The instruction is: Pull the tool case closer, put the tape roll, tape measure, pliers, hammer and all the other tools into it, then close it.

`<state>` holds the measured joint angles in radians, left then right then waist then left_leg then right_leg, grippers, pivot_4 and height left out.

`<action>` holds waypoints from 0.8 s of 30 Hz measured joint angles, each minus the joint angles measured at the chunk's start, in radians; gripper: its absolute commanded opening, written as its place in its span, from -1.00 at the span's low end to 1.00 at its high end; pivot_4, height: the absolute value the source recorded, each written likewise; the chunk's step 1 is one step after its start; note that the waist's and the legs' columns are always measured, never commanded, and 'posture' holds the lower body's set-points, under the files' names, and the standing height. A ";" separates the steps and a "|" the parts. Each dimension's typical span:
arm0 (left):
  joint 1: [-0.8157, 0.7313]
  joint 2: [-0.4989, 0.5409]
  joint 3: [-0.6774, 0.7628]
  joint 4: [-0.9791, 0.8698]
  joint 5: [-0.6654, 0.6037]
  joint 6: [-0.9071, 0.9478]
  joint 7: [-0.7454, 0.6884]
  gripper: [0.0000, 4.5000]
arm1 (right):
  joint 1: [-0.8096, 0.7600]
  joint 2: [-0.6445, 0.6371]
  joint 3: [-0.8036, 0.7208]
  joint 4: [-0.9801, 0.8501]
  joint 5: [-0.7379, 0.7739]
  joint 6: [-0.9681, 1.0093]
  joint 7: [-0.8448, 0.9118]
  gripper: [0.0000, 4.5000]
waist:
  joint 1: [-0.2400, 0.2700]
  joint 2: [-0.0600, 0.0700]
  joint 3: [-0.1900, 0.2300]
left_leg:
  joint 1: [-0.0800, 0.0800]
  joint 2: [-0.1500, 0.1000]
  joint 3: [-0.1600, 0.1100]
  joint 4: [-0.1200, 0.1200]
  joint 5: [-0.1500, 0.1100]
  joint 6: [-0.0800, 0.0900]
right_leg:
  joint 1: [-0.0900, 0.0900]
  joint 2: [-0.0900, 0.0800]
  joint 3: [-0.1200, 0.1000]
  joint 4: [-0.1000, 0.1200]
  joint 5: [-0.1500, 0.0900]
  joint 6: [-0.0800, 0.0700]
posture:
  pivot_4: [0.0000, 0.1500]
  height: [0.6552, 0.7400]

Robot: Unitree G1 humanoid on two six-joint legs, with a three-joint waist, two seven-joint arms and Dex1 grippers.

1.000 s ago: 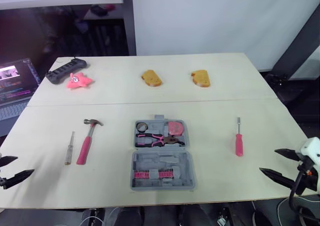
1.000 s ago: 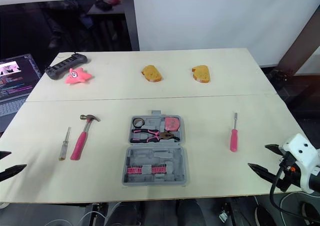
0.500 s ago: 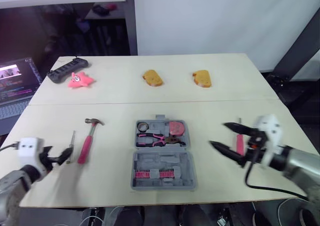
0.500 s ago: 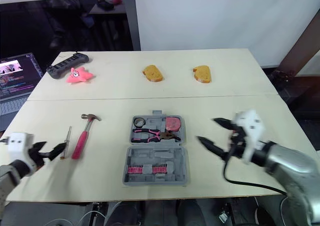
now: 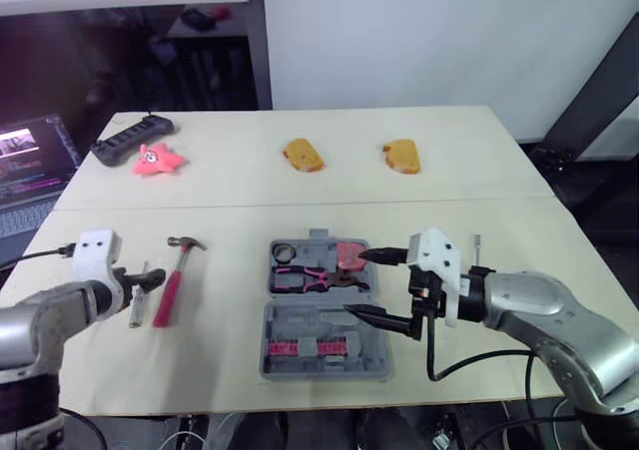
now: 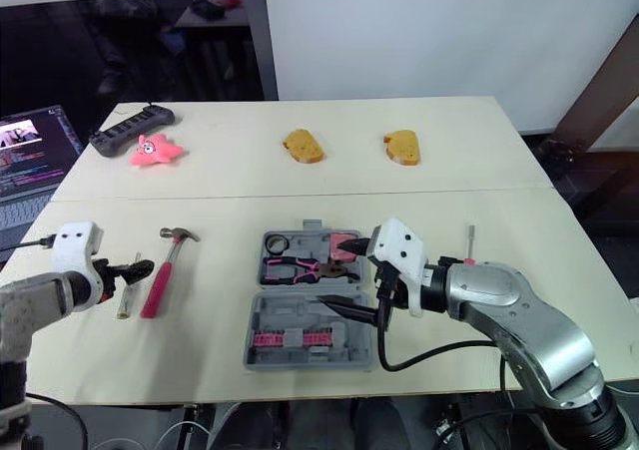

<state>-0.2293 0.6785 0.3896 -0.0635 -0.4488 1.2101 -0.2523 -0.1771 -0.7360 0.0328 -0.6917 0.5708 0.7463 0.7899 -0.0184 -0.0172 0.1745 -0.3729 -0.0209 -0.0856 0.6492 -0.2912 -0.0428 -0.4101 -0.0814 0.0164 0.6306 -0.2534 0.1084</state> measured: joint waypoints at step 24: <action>-0.127 -0.047 -0.032 0.193 0.102 0.097 0.043 0.59 | 0.034 -0.001 0.024 -0.014 -0.008 0.012 -0.061 1.00 | 0.007 0.002 -0.001 | 0.001 -0.001 0.000 0.000 0.001 -0.001 | 0.001 -0.001 0.000 0.001 0.000 0.000 | 1.00 1.00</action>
<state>-0.3558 0.6312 0.3577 0.1292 -0.3463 1.3075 -0.2091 -0.1431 -0.7374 0.0564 -0.7052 0.5624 0.7584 0.7293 -0.0112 -0.0151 0.1731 -0.3724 -0.0214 -0.0861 0.6493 -0.2907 -0.0438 -0.4096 -0.0823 0.0166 0.6314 -0.2532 0.1085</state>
